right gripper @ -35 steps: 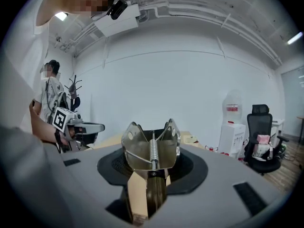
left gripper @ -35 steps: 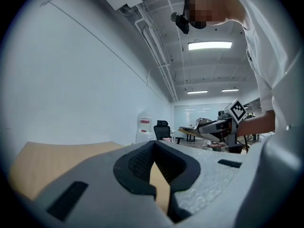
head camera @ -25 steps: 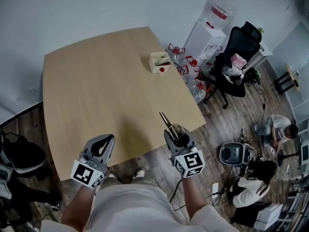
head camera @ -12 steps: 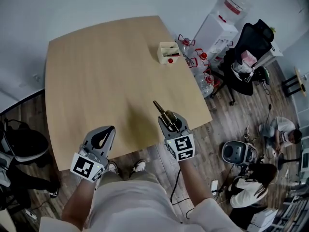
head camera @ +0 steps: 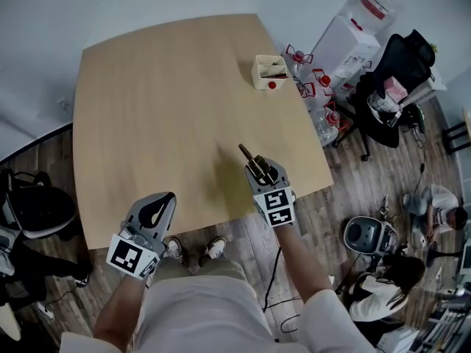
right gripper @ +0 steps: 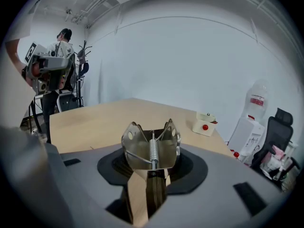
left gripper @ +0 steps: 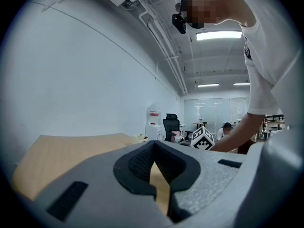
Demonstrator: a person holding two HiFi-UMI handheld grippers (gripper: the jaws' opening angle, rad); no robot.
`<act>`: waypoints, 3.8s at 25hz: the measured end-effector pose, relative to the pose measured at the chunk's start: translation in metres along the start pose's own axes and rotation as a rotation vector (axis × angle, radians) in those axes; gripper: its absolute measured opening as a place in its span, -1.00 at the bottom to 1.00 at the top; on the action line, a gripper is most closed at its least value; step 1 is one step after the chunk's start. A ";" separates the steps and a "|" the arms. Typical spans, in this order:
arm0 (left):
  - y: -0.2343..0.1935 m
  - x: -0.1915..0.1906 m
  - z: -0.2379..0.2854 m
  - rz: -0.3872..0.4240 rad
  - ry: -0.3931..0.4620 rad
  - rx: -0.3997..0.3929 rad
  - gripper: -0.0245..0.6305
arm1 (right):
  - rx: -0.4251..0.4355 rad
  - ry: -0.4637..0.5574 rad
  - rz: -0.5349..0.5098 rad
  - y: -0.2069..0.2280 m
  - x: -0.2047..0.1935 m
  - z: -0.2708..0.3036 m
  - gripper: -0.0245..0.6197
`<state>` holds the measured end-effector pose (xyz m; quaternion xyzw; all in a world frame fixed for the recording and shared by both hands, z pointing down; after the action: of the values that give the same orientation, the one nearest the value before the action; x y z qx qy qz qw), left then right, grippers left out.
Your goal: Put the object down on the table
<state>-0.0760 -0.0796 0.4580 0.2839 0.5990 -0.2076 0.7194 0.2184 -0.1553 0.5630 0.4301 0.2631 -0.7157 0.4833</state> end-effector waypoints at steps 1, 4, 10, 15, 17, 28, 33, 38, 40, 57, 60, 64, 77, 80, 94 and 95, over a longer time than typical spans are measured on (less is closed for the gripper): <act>0.002 -0.001 0.000 -0.001 -0.005 0.003 -0.91 | 0.000 -0.013 -0.010 0.002 -0.004 0.004 -0.41; 0.007 -0.006 -0.001 -0.010 -0.018 0.011 -0.91 | 0.000 -0.050 -0.039 0.007 -0.015 0.015 -0.41; 0.009 -0.016 0.001 -0.026 -0.041 0.019 -0.91 | 0.001 -0.118 -0.075 0.019 -0.031 0.034 -0.41; 0.008 -0.019 0.010 -0.035 -0.043 0.012 -0.91 | 0.004 -0.155 -0.131 0.028 -0.032 0.047 -0.41; 0.008 -0.020 0.014 -0.036 -0.044 0.009 -0.91 | 0.006 -0.157 -0.149 0.030 -0.032 0.052 -0.41; 0.002 -0.038 0.024 -0.066 -0.078 0.027 -0.91 | 0.019 -0.185 -0.158 0.042 -0.043 0.084 -0.40; 0.001 -0.045 0.024 -0.075 -0.090 0.041 -0.91 | 0.009 -0.212 -0.179 0.050 -0.048 0.098 -0.41; 0.000 -0.047 0.025 -0.084 -0.101 0.045 -0.91 | -0.022 -0.216 -0.161 0.062 -0.042 0.107 -0.41; 0.000 -0.048 0.025 -0.091 -0.103 0.045 -0.91 | -0.024 -0.217 -0.148 0.063 -0.042 0.106 -0.40; 0.003 -0.049 0.018 -0.098 -0.075 0.032 -0.91 | 0.003 -0.204 -0.098 0.040 -0.036 0.088 -0.23; 0.004 -0.049 0.014 -0.103 -0.070 0.034 -0.91 | -0.005 -0.216 -0.093 0.036 -0.039 0.086 -0.22; 0.001 -0.050 0.006 -0.109 -0.068 0.043 -0.91 | -0.014 -0.235 -0.107 0.024 -0.044 0.083 -0.22; -0.009 -0.061 -0.010 -0.138 -0.067 0.060 -0.91 | -0.053 -0.301 -0.183 0.008 -0.057 0.086 -0.17; -0.012 -0.061 -0.011 -0.142 -0.066 0.060 -0.91 | -0.059 -0.316 -0.191 0.007 -0.058 0.085 -0.16; -0.012 -0.061 -0.012 -0.139 -0.056 0.051 -0.91 | -0.035 -0.342 -0.137 0.003 -0.063 0.080 -0.13; -0.012 -0.062 -0.012 -0.139 -0.057 0.051 -0.91 | -0.035 -0.341 -0.135 0.004 -0.063 0.080 -0.13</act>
<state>-0.1048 -0.0830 0.5149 0.2537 0.5911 -0.2804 0.7125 0.2029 -0.1912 0.6574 0.2751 0.2180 -0.8045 0.4791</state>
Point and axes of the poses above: the fingertips, and each gripper's own axes: z forward along the fingers, y to its right, x out of its top, the point moved 8 cm from there along -z, backward along the fingers, and after that the axes turned 13 degrees about z, right-handed, at the moved point
